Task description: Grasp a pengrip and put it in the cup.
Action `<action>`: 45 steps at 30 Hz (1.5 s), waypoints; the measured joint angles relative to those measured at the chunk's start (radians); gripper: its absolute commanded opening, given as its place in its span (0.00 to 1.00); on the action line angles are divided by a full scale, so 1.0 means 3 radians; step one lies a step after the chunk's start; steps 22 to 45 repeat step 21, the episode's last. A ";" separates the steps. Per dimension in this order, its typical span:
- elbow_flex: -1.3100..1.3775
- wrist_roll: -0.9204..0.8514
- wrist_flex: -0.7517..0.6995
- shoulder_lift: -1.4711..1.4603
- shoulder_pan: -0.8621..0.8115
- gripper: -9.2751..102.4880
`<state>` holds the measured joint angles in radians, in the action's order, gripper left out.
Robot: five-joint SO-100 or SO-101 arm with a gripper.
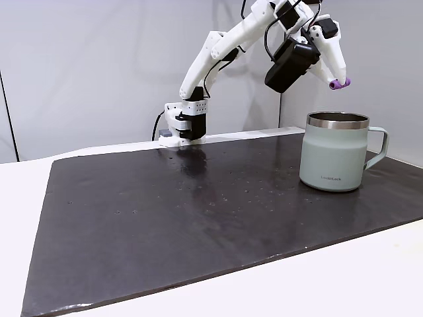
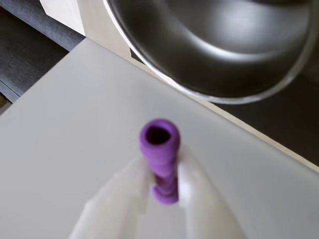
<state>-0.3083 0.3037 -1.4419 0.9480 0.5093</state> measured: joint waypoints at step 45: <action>0.0000 0.0000 -0.0133 0.0000 -0.0189 0.34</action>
